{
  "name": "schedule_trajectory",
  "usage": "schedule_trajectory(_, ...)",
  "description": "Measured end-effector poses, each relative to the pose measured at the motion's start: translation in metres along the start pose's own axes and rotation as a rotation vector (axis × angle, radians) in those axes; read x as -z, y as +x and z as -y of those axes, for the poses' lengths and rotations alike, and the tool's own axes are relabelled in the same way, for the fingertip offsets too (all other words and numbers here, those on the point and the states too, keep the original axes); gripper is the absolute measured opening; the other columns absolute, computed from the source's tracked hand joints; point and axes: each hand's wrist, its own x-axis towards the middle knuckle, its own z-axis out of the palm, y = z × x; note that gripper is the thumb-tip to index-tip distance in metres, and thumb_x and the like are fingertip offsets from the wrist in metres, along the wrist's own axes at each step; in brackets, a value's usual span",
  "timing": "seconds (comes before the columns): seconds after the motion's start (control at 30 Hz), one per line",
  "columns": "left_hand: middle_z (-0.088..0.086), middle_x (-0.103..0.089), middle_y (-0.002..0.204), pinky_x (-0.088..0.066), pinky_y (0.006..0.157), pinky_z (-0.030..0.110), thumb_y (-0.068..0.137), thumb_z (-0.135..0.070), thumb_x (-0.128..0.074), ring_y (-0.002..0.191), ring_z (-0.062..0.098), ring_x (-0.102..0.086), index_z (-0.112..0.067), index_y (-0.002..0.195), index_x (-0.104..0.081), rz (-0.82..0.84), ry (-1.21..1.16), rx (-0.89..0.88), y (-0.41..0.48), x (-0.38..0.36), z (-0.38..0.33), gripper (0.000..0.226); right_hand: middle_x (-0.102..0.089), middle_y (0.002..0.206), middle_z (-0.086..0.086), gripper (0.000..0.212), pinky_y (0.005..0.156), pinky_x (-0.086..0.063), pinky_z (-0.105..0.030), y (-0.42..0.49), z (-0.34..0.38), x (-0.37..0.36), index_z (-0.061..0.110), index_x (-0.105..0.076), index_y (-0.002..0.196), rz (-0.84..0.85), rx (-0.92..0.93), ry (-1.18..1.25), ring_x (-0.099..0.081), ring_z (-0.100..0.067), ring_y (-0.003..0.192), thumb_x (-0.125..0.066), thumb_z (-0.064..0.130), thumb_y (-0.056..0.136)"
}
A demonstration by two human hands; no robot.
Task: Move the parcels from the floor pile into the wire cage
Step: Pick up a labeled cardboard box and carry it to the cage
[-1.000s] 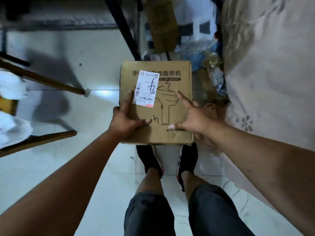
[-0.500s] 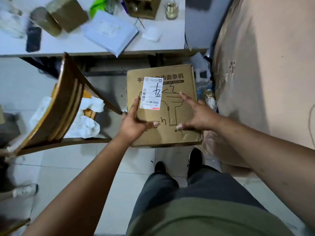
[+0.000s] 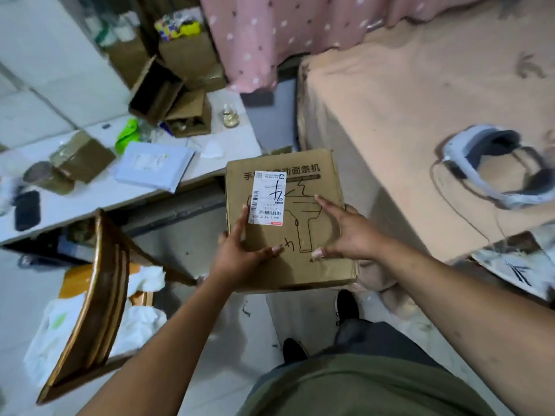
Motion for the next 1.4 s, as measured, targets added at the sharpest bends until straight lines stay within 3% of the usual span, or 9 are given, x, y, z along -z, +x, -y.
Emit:
schedule_trajectory(0.1,0.011,-0.033,0.149,-0.045,0.108,0.058,0.048,-0.081,-0.082,0.134,0.042,-0.046,-0.085,0.135,-0.001,0.087,0.067,-0.11,0.006,-0.019,-0.027,0.119,-0.022,0.166,-0.005,0.129,0.119,-0.034,-0.033,-0.034,-0.025,0.013,0.057,-0.004,0.156,-0.071,-0.068,0.073,-0.039,-0.029,0.143,-0.093,0.045,0.063)
schedule_trajectory(0.17,0.011,-0.035,0.149,-0.045,0.109,0.055,0.051,-0.082,-0.081,0.134,0.041,-0.048,-0.084,0.136,0.0,0.124,0.147,-0.189,0.008,-0.036,-0.048,0.117,-0.018,0.168,0.002,0.129,0.122,-0.025,-0.03,-0.059,-0.047,0.021,0.052,-0.004,0.158,-0.13,-0.105,0.116,-0.031,-0.026,0.149,-0.092,0.043,0.065)
schedule_trajectory(0.37,0.011,-0.037,0.154,-0.049,0.102,0.053,0.058,-0.085,-0.075,0.133,0.039,-0.052,-0.076,0.144,0.006,0.236,0.394,-0.467,-0.007,-0.114,-0.124,0.118,-0.027,0.165,-0.007,0.128,0.123,-0.026,-0.033,-0.146,-0.124,0.039,0.055,-0.006,0.157,-0.312,-0.3,0.24,-0.034,-0.026,0.148,-0.094,0.044,0.064)
schedule_trajectory(0.53,0.009,-0.044,0.144,-0.052,0.098,0.05,0.058,-0.084,-0.074,0.126,0.037,-0.056,-0.075,0.144,0.004,0.372,0.477,-0.636,-0.037,-0.192,-0.175,0.117,-0.024,0.164,-0.004,0.128,0.116,-0.023,-0.018,-0.231,-0.184,0.038,0.053,-0.01,0.157,-0.485,-0.436,0.36,-0.033,-0.023,0.147,-0.095,0.046,0.062)
schedule_trajectory(0.77,0.005,-0.052,0.135,-0.054,0.092,0.051,0.055,-0.089,-0.069,0.118,0.037,-0.063,-0.076,0.144,0.008,0.538,0.542,-0.817,-0.094,-0.306,-0.23,0.118,-0.03,0.157,-0.01,0.127,0.117,-0.032,-0.028,-0.338,-0.256,0.031,0.057,-0.004,0.156,-0.639,-0.641,0.429,-0.04,-0.029,0.142,-0.092,0.048,0.065)
schedule_trajectory(0.87,0.006,-0.049,0.141,-0.053,0.093,0.05,0.059,-0.087,-0.069,0.119,0.036,-0.061,-0.074,0.145,0.008,0.622,0.579,-0.92,-0.116,-0.353,-0.251,0.116,-0.03,0.157,-0.009,0.126,0.116,-0.034,-0.03,-0.376,-0.279,0.023,0.055,-0.003,0.157,-0.719,-0.721,0.454,-0.041,-0.029,0.141,-0.091,0.048,0.068)
schedule_trajectory(1.13,0.008,-0.04,0.152,-0.047,0.105,0.044,0.063,-0.083,-0.073,0.133,0.031,-0.049,-0.062,0.154,-0.006,0.88,0.731,-1.182,-0.169,-0.461,-0.295,0.114,-0.035,0.15,-0.008,0.125,0.114,-0.038,-0.031,-0.458,-0.304,-0.016,0.056,-0.003,0.157,-0.916,-0.996,0.633,-0.048,-0.028,0.134,-0.09,0.049,0.067)
schedule_trajectory(1.27,0.008,-0.034,0.156,-0.043,0.109,0.056,0.057,-0.092,-0.066,0.141,0.034,-0.04,-0.069,0.15,0.001,1.044,0.861,-1.292,-0.198,-0.511,-0.312,0.117,-0.036,0.148,-0.008,0.125,0.115,-0.037,-0.03,-0.481,-0.298,-0.042,0.057,-0.003,0.156,-1.043,-1.169,0.753,-0.048,-0.028,0.134,-0.091,0.047,0.067)
schedule_trajectory(1.4,0.002,-0.025,0.163,-0.047,0.106,0.048,0.05,-0.099,-0.06,0.142,0.032,-0.042,-0.071,0.149,0.002,1.243,0.928,-1.452,-0.231,-0.554,-0.326,0.12,-0.034,0.15,-0.008,0.126,0.115,-0.037,-0.033,-0.494,-0.284,-0.066,0.06,0.0,0.154,-1.194,-1.319,0.888,-0.046,-0.03,0.135,-0.09,0.044,0.068)
